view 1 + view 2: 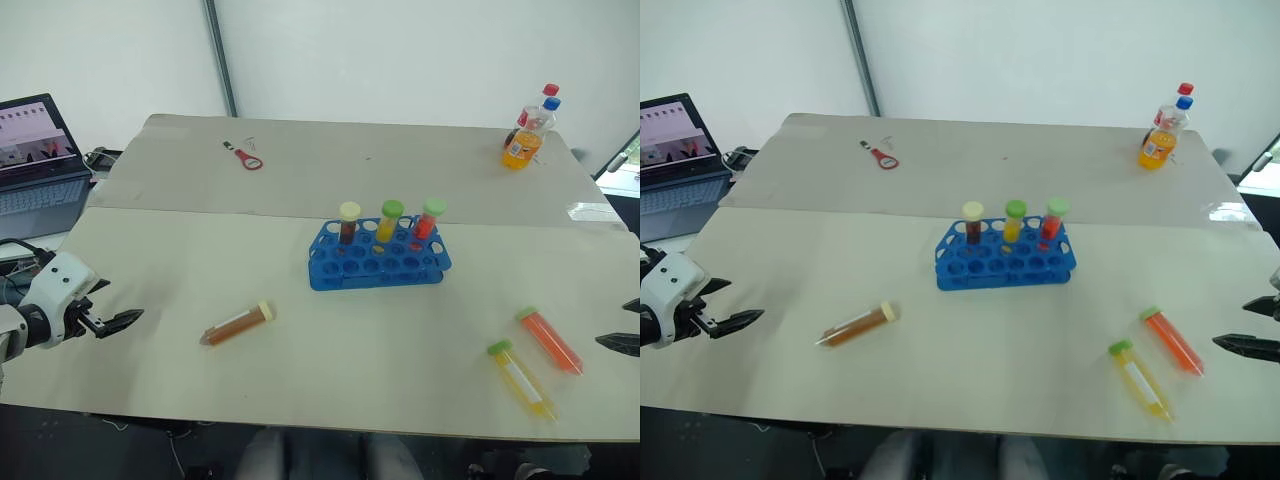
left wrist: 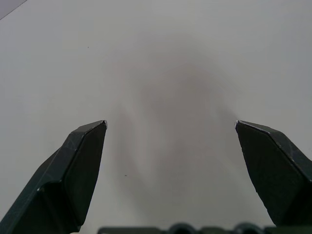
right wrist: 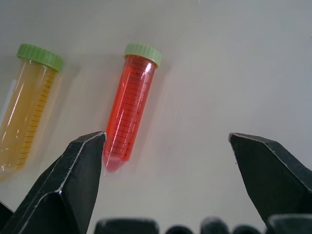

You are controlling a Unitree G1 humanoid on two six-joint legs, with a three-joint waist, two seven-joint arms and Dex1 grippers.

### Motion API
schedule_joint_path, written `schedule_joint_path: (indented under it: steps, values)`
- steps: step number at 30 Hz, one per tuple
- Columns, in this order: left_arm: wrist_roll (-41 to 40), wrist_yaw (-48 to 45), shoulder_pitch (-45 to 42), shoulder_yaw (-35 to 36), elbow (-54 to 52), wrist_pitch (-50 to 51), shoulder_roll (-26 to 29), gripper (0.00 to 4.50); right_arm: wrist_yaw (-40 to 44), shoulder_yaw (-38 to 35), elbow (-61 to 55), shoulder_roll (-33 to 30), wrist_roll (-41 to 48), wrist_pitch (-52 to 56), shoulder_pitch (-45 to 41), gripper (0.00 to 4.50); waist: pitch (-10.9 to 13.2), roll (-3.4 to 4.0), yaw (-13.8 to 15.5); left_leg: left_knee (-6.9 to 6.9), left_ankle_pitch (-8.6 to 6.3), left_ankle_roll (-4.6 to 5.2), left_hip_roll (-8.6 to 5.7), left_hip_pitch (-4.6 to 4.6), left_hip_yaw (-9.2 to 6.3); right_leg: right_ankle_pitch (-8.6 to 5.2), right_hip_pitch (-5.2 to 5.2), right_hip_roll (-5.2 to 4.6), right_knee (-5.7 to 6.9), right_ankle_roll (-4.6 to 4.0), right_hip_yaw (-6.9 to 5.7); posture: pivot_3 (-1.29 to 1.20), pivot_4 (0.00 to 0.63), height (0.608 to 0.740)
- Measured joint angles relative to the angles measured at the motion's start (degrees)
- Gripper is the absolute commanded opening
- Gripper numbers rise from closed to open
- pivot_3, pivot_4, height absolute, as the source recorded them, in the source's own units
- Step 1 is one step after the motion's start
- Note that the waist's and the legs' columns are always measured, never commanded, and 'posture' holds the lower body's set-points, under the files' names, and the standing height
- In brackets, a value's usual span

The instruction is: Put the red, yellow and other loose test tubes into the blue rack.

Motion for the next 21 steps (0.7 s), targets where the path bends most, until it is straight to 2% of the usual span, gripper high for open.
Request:
schedule_joint_path:
  steps: [13, 16, 21]
  values:
    - [-2.76, -0.99, -3.44, 0.7, -0.95, -2.21, -0.83, 4.49, -1.33, -0.02, -2.64, 1.32, -0.03, 1.08, -0.25, 4.5, 0.0, -0.01, -0.01, 0.02, 0.0, 0.0, 0.0, -0.01, 0.0, 0.0, -0.01, 0.0, 0.04, 0.0, 0.0, 0.0, 0.15, 0.701]
    - [-5.4, -2.69, -4.51, -0.3, -6.46, 0.0, -0.83, 4.49, -1.65, -0.02, -4.07, 1.53, 0.05, 2.47, -0.53, 4.5, 0.01, -0.01, 0.12, 0.06, 0.0, 0.0, -0.02, -0.01, 0.0, 0.0, 0.02, -0.02, 0.07, 0.0, 0.0, 0.0, 0.15, 0.701]
    - [-10.77, -4.87, -10.88, -7.98, -19.43, 5.44, -2.51, 4.49, -2.15, 0.03, -8.43, 1.64, 2.01, 6.13, -2.25, 4.5, 0.01, -0.01, 0.43, 0.11, 0.01, 0.0, -0.04, -0.03, -0.02, 0.0, 0.04, -0.03, 0.12, 0.01, 0.0, 0.0, 0.15, 0.701]
